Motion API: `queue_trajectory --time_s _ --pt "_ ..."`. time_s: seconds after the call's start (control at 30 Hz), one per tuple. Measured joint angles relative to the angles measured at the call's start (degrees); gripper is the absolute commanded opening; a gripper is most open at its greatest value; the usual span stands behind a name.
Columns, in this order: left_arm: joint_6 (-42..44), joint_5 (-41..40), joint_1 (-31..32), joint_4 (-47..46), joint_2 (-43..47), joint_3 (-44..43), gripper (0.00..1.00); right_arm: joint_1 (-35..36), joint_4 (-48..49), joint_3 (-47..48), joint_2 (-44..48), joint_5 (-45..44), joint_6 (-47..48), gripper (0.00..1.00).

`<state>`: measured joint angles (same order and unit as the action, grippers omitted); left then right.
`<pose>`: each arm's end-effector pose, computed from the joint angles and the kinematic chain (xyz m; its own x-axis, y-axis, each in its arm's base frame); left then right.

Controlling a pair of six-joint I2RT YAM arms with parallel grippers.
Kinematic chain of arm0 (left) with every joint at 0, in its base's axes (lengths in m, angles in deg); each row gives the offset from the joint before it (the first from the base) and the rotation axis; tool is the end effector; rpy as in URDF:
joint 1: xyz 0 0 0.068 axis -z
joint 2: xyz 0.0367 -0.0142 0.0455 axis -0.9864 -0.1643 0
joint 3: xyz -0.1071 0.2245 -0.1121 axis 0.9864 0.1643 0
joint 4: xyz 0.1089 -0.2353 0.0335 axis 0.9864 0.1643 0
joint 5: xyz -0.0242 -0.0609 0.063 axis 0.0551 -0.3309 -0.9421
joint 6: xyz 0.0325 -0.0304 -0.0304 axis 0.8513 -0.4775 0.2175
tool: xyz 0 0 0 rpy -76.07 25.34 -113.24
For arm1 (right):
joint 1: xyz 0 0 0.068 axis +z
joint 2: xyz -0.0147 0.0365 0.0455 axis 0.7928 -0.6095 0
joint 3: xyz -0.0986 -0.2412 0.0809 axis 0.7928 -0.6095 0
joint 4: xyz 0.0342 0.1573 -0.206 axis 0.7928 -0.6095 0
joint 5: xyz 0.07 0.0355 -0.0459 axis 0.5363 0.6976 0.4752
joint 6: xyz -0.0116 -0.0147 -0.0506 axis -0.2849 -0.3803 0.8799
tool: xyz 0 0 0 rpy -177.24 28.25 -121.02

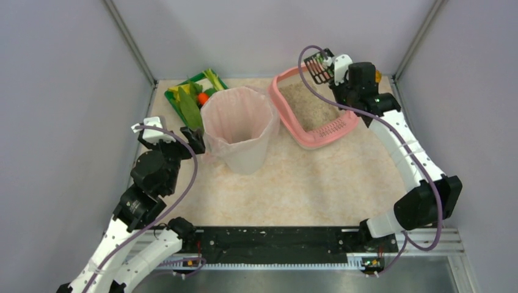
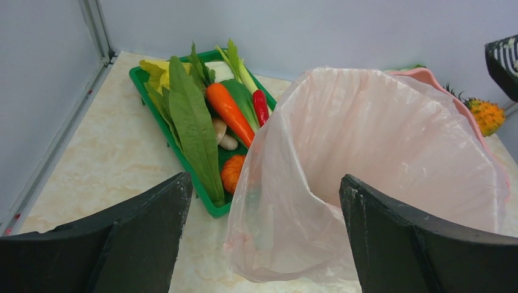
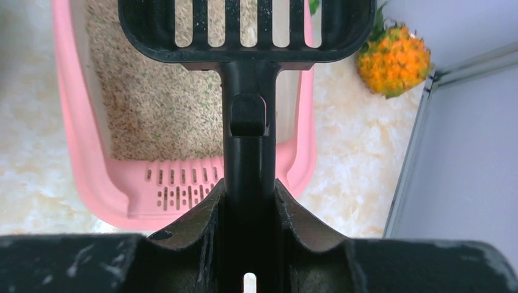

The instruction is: Clean the litter box

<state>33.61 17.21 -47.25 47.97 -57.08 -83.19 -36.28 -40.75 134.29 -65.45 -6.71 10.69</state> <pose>0.1021 -0.0443 0.3893 -0.0363 -0.2415 -0.9697 0.0074 0.9703 -0.2419 0.3133 0.0867 0.3766 -0.4558 -0.4250 -0.7821 -0.3304 0.8966 -0.2947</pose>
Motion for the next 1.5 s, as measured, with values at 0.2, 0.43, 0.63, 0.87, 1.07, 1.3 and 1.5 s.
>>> queue_trajectory --time_s 0.2,0.43,0.63,0.87,1.07,1.3,1.5 --pt "-0.52 0.37 0.00 0.04 0.74 0.11 0.95 2.49 -6.54 7.21 0.02 -0.02 0.15 0.00" --pt "-1.38 0.42 0.00 0.24 1.97 0.22 0.95 7.80 -14.01 18.75 -1.77 -1.49 0.50 0.00" --pt "-2.10 0.35 0.00 1.03 2.82 1.09 0.95 16.37 -18.95 28.52 -6.23 -4.68 1.68 0.00" --pt "-2.84 -0.15 0.00 2.16 3.74 1.92 0.95 26.91 -22.21 32.79 -10.16 -10.71 6.14 0.00" --pt "-2.89 -0.70 0.00 2.32 4.74 2.40 0.95 35.10 -23.23 32.79 -11.89 -16.11 11.02 0.00" --pt "-2.86 -1.25 0.00 2.40 4.87 2.62 0.95 41.77 -22.36 31.87 -12.59 -23.63 17.03 0.00" --pt "-2.86 -2.01 0.00 2.62 5.49 3.06 0.95 46.75 -18.29 24.70 -12.59 -34.29 25.40 0.00"
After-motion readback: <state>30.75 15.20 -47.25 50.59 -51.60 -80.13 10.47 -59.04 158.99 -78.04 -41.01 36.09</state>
